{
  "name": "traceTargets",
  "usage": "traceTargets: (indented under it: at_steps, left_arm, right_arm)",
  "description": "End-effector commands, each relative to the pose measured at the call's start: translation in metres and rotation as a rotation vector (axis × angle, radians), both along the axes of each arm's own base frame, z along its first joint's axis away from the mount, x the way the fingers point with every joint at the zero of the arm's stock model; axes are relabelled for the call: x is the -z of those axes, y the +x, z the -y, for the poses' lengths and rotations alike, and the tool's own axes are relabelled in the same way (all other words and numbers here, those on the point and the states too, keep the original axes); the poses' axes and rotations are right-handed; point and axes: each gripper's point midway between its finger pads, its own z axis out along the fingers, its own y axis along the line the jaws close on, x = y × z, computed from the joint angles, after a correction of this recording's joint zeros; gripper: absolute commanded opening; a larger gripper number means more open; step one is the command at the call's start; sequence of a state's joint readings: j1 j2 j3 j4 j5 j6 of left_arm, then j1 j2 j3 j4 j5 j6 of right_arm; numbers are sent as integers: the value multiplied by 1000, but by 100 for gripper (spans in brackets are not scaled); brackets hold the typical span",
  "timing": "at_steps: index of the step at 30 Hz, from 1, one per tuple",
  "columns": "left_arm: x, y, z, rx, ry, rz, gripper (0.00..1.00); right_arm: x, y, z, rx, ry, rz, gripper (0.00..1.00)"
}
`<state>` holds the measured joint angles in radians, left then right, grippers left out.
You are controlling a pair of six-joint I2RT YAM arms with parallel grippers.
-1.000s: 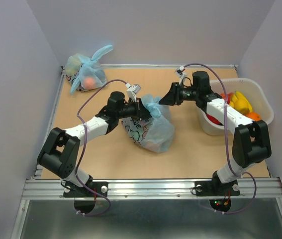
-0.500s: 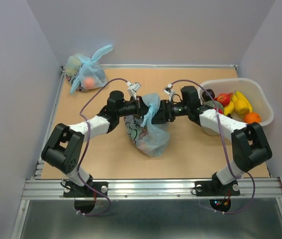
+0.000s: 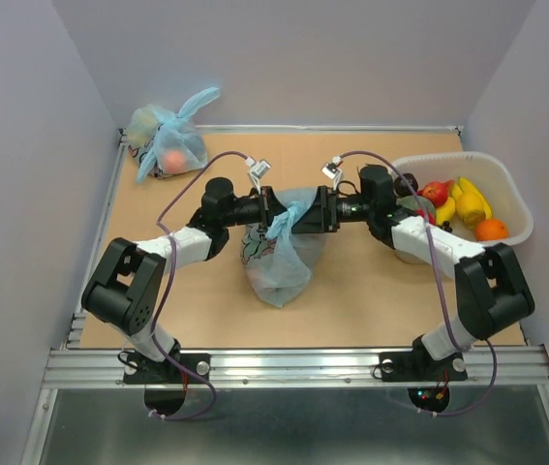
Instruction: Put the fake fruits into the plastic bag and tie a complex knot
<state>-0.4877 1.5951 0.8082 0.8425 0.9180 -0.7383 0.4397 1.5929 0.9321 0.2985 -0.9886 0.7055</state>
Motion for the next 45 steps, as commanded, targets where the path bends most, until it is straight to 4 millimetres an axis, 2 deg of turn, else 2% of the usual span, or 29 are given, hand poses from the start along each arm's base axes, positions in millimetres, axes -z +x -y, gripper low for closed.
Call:
traceTargets:
  at_steps: [1, 2, 3, 4, 7, 11, 12, 13, 15, 18, 24, 28, 31, 39, 42, 45]
  left_arm:
    - [-11, -13, 1, 61, -36, 56, 0]
    - [-11, -13, 1, 61, -36, 57, 0]
    - [-9, -13, 0, 59, -32, 49, 0]
    - [-9, -13, 0, 59, -32, 50, 0]
    - [-9, -14, 1, 67, -31, 56, 0]
    - [-8, -14, 1, 69, -29, 55, 0]
    - [-8, -14, 1, 69, -27, 54, 0]
    - [-7, -14, 1, 69, -26, 52, 0]
    - [-6, -14, 1, 67, -22, 50, 0]
    - [-4, -14, -1, 63, -16, 45, 0]
    - [-6, -13, 0, 56, -19, 46, 0]
    - [-3, -15, -1, 63, -9, 31, 0]
    - [11, -22, -5, 65, 32, -14, 0]
    - [33, -36, -13, 59, 84, -104, 0]
    - [32, -38, -8, 81, 83, -101, 0]
    - [19, -40, 2, 123, 39, -67, 0]
  right_arm:
    - [-34, -11, 35, 10, -31, 176, 92]
    - [-39, -10, 40, 24, -36, 194, 92]
    - [-51, -7, 49, 47, -32, 241, 91]
    - [-51, -5, 53, 60, -41, 244, 91]
    - [-67, 3, 58, 95, -54, 286, 86]
    - [-71, 21, 60, 156, -84, 336, 64]
    - [-73, 29, 60, 175, -94, 349, 56]
    - [-73, 31, 59, 168, -95, 361, 53]
    - [-69, 37, 56, 159, -97, 355, 46]
    - [-59, 35, 52, 118, -94, 343, 40]
    - [-20, 7, 45, 21, -114, 281, 33]
    - [-1, -9, 38, -21, -147, 261, 30]
    - [9, -9, 35, -37, -159, 244, 30]
    - [5, -4, 28, -59, -145, 261, 40]
    - [5, -5, 24, -72, -140, 258, 42]
    - [4, -6, 15, -91, -132, 262, 46]
